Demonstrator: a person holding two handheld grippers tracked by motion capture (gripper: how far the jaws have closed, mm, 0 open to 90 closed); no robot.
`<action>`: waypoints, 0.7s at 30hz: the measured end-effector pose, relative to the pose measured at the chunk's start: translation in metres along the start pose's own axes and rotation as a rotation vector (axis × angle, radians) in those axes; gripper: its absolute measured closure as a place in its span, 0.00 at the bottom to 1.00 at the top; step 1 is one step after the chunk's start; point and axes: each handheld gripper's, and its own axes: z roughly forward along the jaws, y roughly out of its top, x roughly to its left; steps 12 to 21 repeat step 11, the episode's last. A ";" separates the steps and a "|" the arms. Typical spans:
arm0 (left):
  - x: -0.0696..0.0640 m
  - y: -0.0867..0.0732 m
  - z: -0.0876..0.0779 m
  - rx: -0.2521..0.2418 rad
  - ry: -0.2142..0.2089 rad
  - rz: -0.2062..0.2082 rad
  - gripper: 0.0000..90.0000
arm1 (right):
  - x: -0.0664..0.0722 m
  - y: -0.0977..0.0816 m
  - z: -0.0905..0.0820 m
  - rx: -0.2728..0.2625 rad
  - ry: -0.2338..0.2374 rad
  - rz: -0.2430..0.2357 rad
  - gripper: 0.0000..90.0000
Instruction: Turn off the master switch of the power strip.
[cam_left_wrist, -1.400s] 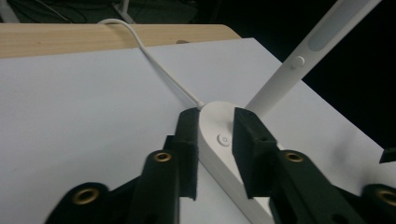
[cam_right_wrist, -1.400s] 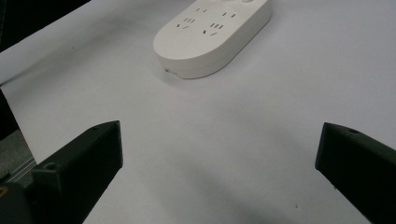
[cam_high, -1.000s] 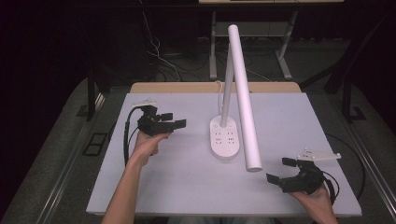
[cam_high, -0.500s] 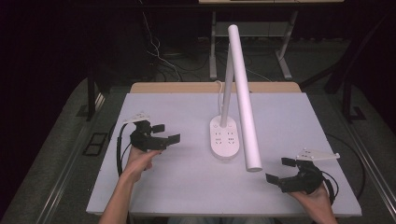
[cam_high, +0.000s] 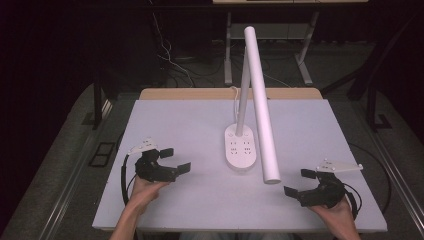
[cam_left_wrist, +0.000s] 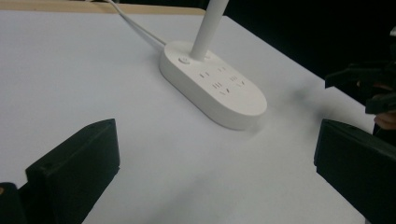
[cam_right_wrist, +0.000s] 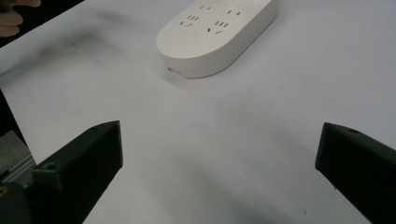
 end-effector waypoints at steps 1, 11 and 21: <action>-0.001 -0.002 -0.001 0.010 0.003 0.013 0.00 | 0.000 0.000 0.000 0.000 0.000 0.000 0.00; -0.014 -0.020 -0.003 0.040 0.000 0.037 0.00 | 0.001 0.000 0.000 -0.001 0.005 0.006 0.00; -0.014 -0.020 -0.003 0.040 0.000 0.037 0.00 | 0.001 0.000 0.000 -0.001 0.005 0.006 0.00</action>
